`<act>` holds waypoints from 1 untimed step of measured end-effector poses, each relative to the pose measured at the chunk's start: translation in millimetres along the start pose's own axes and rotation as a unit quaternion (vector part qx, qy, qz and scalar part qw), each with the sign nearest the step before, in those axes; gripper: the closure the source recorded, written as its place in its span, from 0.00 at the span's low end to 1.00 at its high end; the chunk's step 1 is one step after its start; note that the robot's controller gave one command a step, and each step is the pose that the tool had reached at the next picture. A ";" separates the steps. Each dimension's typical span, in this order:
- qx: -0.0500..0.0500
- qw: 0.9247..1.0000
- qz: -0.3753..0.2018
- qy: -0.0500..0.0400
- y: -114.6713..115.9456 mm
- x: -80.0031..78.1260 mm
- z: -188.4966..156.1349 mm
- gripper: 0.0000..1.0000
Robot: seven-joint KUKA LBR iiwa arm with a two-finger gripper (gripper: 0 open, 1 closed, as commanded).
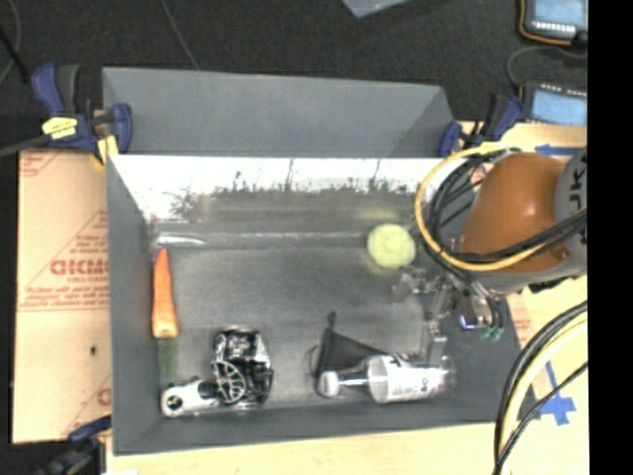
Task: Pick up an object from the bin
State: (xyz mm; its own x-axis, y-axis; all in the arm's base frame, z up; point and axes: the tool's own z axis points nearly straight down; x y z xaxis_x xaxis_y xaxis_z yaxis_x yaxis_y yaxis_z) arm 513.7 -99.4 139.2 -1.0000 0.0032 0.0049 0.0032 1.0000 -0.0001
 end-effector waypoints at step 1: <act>0.001 1.000 -0.001 -0.004 0.2 -2.0 -4.1 0.00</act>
Offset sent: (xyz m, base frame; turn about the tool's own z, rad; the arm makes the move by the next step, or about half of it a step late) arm -0.0369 0.0491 -0.0692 -0.1662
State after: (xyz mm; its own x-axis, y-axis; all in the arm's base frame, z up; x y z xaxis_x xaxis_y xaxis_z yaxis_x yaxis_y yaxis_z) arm 515.7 -99.2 143.3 -1.0000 0.0006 -0.0029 0.0006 1.0000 -0.0014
